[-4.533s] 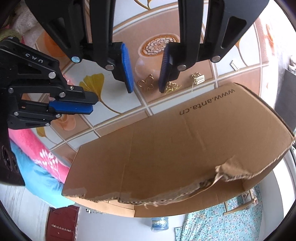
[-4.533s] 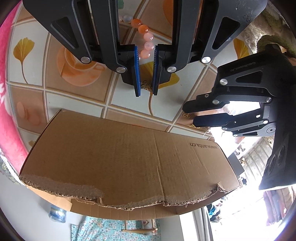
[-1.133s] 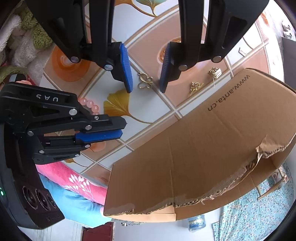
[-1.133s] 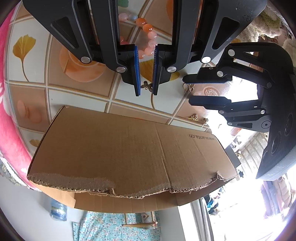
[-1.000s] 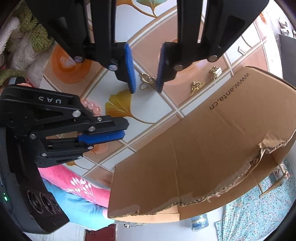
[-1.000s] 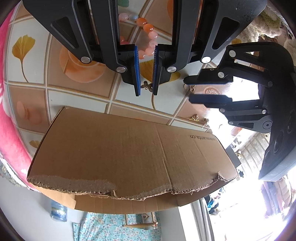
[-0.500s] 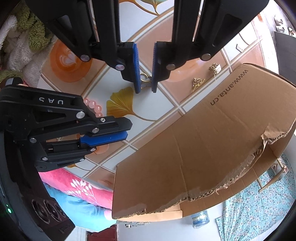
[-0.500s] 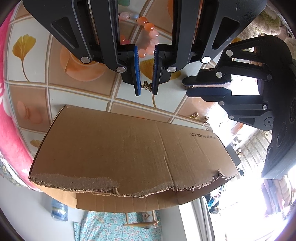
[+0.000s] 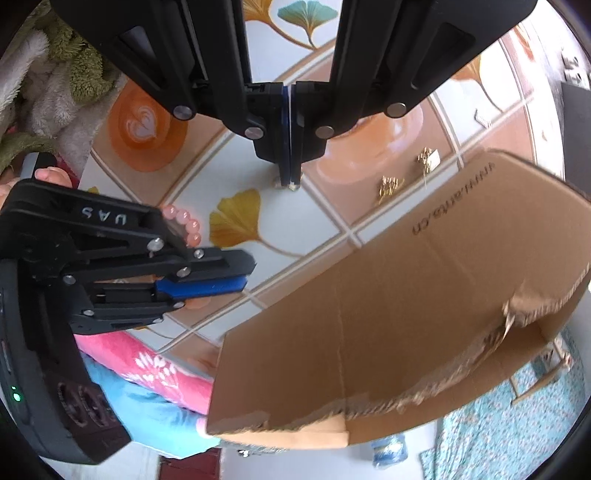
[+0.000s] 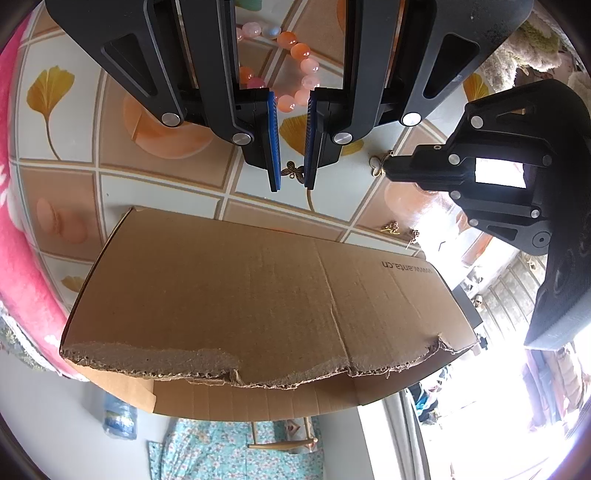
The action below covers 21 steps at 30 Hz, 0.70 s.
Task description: Organize jewelry
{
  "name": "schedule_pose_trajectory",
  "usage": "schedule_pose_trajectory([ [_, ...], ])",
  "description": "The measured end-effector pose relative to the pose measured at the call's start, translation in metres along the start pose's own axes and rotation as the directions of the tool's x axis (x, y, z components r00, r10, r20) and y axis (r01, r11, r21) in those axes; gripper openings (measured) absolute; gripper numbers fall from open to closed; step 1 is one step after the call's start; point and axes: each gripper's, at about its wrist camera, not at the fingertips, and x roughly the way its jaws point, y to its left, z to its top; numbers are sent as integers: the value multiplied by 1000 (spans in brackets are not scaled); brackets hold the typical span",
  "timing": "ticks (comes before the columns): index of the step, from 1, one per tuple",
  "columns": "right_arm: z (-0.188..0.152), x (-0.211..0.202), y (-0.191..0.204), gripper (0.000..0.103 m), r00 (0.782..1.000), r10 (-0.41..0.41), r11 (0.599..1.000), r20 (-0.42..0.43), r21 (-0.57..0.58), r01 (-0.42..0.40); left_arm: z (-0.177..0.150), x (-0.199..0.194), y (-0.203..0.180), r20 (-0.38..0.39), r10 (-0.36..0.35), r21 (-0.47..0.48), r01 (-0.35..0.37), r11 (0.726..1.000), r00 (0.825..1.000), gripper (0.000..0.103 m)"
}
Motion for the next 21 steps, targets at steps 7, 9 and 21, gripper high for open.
schedule_pose_trajectory([
  [7, -1, 5, 1, 10, 1000, 22, 1000, -14, 1, -22, -10, -4, 6, -1, -135, -131, 134, 982, 991, 1],
  [9, -1, 7, 0, 10, 999, 34, 999, -18, 7, -34, -13, -6, 6, 2, -149, -146, 148, 978, 989, 1],
  [21, -2, 8, -4, 10, 999, 37, 999, -23, 20, -36, -11, -10, -11, 6, -121, -4, 121, 993, 993, 17],
])
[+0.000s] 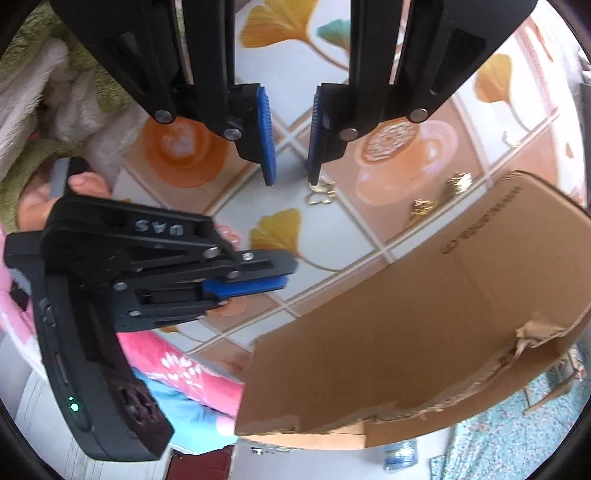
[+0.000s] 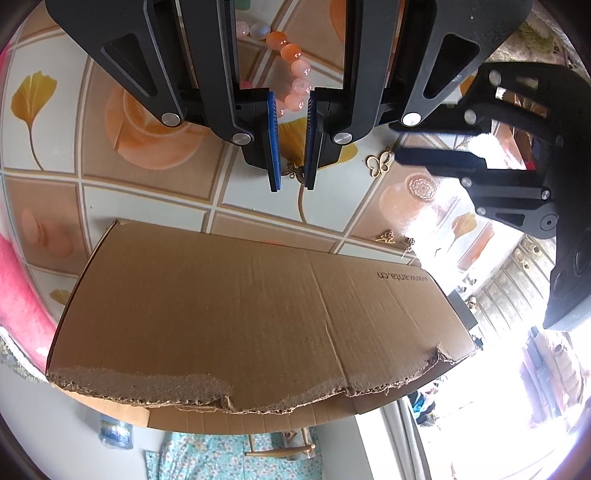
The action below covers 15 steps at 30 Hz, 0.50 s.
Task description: Organize jewelry
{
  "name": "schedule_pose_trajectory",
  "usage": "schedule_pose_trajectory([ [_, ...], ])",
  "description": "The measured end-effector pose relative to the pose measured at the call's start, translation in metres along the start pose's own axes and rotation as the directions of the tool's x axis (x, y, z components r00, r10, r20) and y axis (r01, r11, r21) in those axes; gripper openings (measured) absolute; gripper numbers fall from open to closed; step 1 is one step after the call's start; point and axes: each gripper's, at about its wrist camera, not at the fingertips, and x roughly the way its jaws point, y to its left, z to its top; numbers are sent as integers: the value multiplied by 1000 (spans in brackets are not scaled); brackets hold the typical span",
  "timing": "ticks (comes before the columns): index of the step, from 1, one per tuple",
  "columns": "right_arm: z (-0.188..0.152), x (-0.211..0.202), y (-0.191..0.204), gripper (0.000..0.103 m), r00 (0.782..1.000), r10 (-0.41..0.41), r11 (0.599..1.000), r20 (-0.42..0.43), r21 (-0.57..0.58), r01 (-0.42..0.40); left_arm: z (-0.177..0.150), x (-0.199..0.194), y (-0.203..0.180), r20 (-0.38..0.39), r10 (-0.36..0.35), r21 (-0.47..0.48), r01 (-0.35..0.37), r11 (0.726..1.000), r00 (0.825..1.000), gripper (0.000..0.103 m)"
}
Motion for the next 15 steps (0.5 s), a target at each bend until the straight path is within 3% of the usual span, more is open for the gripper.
schedule_pose_trajectory([
  [9, 0, -1, -8, 10, 1000, 25, 999, 4, 28, -25, 8, 7, 14, 70, -75, -72, 80, 994, 995, 17],
  [15, -1, -2, -12, 14, 998, 57, 998, 7, 25, -57, 6, -9, 15, 81, -30, -47, 34, 998, 996, 17],
])
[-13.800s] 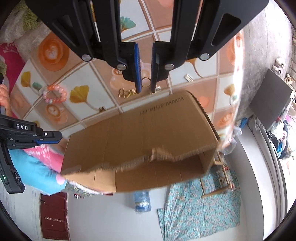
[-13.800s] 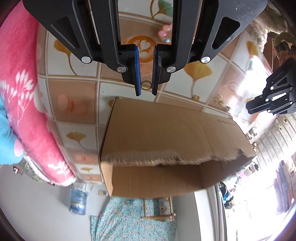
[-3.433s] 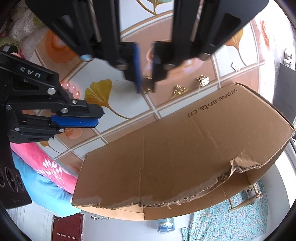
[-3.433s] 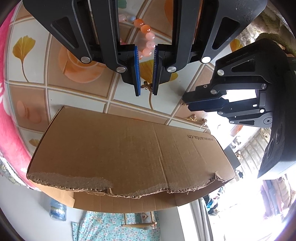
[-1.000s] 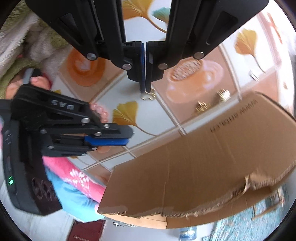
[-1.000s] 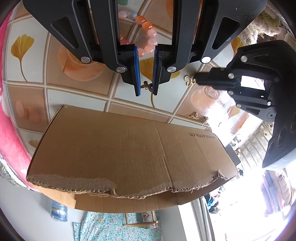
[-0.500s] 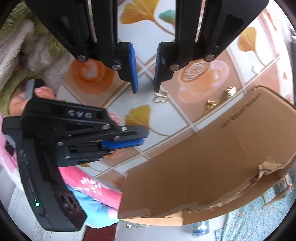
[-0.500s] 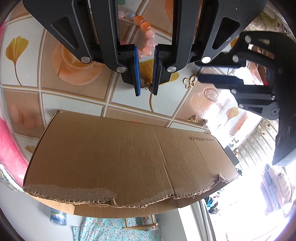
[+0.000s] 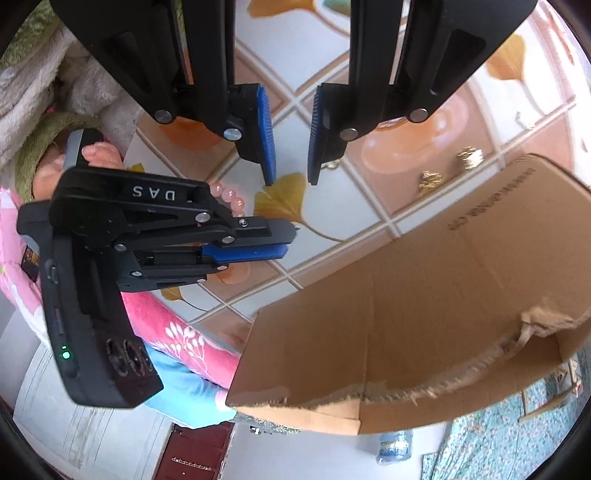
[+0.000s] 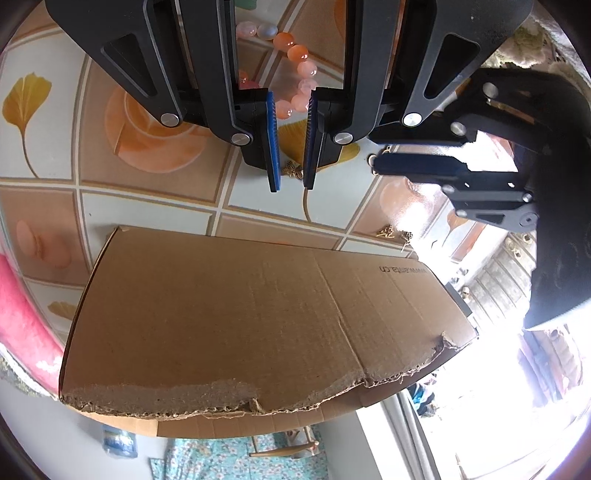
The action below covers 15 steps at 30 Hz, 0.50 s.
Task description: Organize jewelry
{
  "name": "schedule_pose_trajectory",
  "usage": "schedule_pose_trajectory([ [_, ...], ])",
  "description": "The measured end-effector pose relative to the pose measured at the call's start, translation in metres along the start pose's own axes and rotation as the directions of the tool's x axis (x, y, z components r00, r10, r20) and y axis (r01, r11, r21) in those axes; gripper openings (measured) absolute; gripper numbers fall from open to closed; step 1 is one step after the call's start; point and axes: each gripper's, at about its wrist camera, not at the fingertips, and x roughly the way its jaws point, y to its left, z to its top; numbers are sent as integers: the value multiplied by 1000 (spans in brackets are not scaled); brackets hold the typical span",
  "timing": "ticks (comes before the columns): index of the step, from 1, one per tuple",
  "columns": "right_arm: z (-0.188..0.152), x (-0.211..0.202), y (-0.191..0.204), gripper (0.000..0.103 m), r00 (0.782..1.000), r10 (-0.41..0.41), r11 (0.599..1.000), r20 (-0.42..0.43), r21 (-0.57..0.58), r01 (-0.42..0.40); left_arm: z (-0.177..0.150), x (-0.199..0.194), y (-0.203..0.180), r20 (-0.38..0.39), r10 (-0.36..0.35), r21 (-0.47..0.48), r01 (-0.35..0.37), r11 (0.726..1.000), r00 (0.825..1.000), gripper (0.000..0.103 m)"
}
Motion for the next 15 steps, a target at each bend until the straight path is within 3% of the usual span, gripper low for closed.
schedule_pose_trajectory([
  [4, -1, -2, 2, 28, 1000, 3, 1000, 16, -7, -3, -8, -12, 6, -21, 22, -28, -22, 999, 1000, 17],
  [7, 0, -5, 7, 28, 998, 59, 998, 31, -8, -58, -15, -10, 6, -35, 16, -36, -18, 999, 999, 17],
  [9, 2, -6, 13, 25, 996, 87, 996, 23, -22, -86, -17, -4, 5, -46, 10, -39, -11, 999, 999, 17],
  [11, 3, -1, 15, 14, 993, 115, 993, -7, -26, -116, -17, -1, 2, -31, 2, -32, -3, 999, 1000, 17],
  [15, 7, 13, 14, 3, 986, 147, 988, -81, -30, -150, -15, 3, 1, -25, 4, -24, -5, 1000, 1000, 17],
])
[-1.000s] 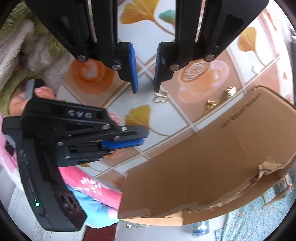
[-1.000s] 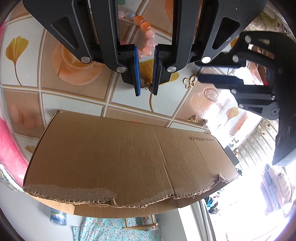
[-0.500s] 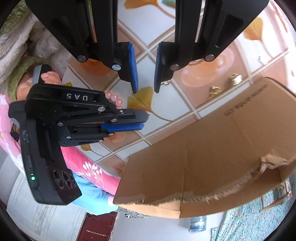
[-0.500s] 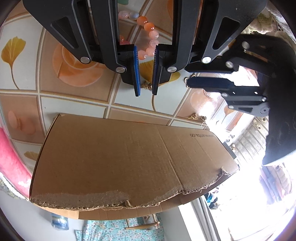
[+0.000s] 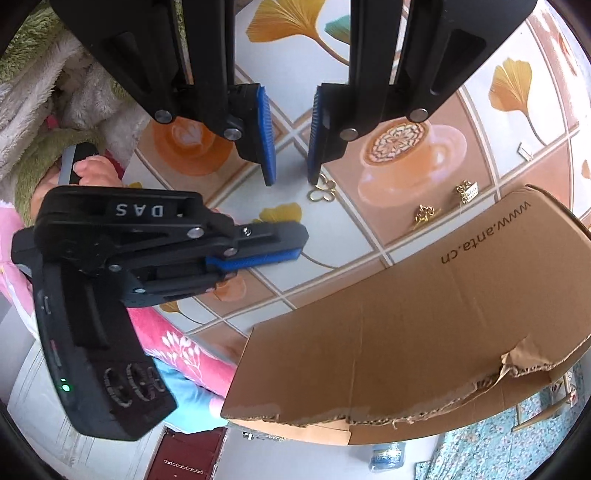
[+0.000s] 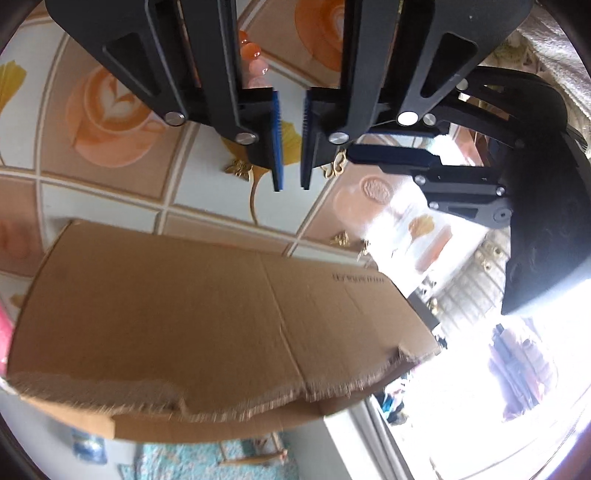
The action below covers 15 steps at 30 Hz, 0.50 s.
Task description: Organize jewelry
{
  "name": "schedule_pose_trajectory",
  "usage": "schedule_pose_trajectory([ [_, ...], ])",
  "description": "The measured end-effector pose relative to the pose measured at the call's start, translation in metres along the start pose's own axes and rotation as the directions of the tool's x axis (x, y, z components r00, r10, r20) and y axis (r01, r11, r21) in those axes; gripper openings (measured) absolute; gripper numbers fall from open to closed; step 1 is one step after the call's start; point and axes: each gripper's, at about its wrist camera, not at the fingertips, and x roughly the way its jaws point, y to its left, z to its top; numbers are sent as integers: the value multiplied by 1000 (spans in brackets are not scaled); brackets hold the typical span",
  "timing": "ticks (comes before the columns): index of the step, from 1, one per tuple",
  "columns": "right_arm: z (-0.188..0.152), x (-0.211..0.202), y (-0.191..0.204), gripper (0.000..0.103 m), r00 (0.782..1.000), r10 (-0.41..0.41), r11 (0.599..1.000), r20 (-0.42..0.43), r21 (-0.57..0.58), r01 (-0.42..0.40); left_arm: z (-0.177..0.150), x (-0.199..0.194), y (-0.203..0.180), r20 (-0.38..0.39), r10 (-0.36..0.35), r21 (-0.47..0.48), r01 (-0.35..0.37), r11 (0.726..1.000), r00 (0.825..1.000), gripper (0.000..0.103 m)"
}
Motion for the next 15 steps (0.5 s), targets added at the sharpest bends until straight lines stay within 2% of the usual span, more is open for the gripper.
schedule_pose_trajectory([
  [8, 13, 13, 7, 0, 988, 107, 992, -113, -57, -114, -2, -1, -1, 2, 19, 38, -19, 999, 1000, 17],
  [15, 24, 24, 12, 0, 982, 100, 986, -162, -117, -120, 1, 8, -4, 18, -27, 61, 26, 998, 999, 17],
])
